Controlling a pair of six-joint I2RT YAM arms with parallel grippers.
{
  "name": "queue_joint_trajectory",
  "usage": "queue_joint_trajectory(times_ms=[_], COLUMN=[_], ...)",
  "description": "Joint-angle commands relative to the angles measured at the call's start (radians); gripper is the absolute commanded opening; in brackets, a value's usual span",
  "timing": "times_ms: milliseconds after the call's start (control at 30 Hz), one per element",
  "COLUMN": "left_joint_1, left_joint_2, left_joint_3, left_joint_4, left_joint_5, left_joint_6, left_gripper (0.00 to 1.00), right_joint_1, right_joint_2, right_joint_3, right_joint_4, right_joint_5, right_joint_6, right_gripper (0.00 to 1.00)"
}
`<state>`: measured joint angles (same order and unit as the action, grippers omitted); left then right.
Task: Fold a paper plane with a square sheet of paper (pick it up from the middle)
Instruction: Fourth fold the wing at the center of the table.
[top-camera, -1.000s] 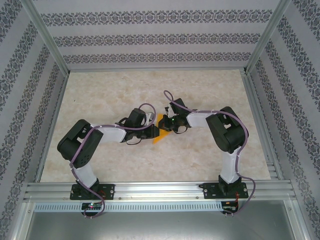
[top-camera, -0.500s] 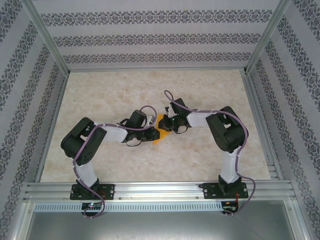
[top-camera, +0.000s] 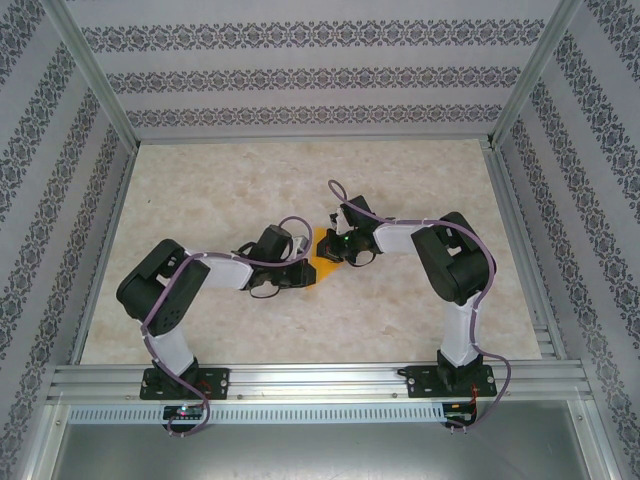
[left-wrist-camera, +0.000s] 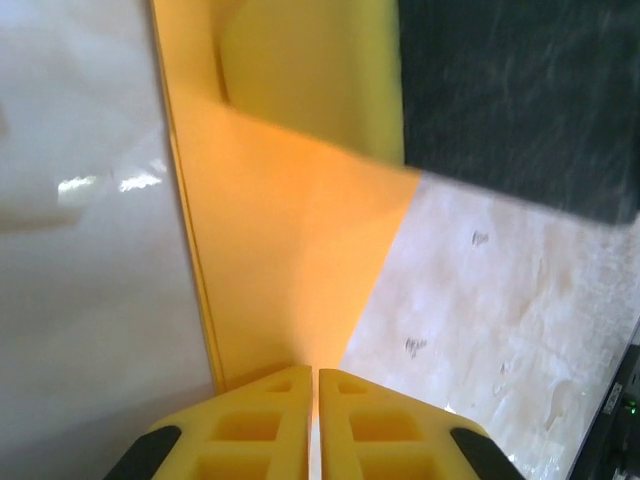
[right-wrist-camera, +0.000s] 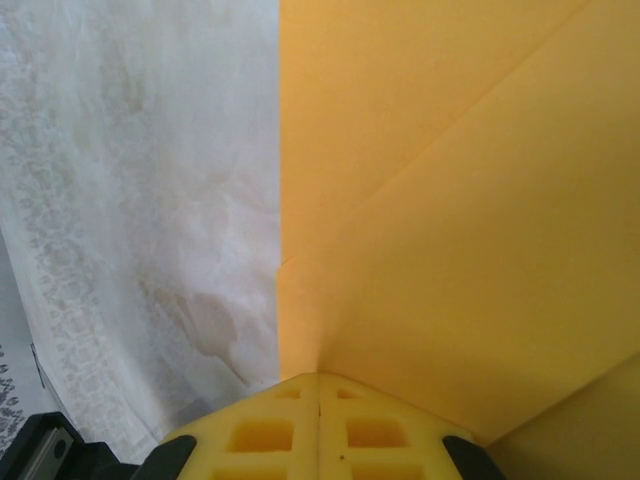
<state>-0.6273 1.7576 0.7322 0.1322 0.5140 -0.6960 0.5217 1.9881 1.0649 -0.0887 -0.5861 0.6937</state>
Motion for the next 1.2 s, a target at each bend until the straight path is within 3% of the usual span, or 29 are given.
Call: queue_joint_trajectory(times_ms=[0,367,567,667,900,1167], left_joint_1=[-0.031,-0.038,-0.037,-0.034,-0.032,-0.033], left_joint_2=[-0.029,-0.147,-0.262,-0.229,-0.053,0.0], left_joint_3=[-0.053,-0.089,-0.043,-0.024,0.056,0.046], left_joint_4=[-0.123,-0.165,-0.081,-0.036,0.033,-0.024], left_joint_5=[0.016,-0.034,-0.177,-0.208,-0.14,-0.117], left_joint_6=[0.006,-0.01,-0.036,-0.047,-0.068,-0.047], left_gripper=[0.11,0.08,0.08,0.08,0.05,0.03], right_joint_1=[0.0,0.0,0.0,0.001,0.003,0.003], right_joint_2=[0.079,0.081,0.077,0.081,0.079,0.052], right_joint_3=[-0.021,-0.027,-0.023,-0.023,-0.012,-0.011], right_joint_4=[-0.074,-0.071,-0.065,-0.056,-0.046,-0.021], right_joint_5=[0.103,0.099,0.094,0.089,0.076,0.056], right_joint_6=[-0.017,-0.019,-0.013,-0.008,0.001,0.0], right_gripper=[0.03,0.03,0.03,0.03,0.03,0.03])
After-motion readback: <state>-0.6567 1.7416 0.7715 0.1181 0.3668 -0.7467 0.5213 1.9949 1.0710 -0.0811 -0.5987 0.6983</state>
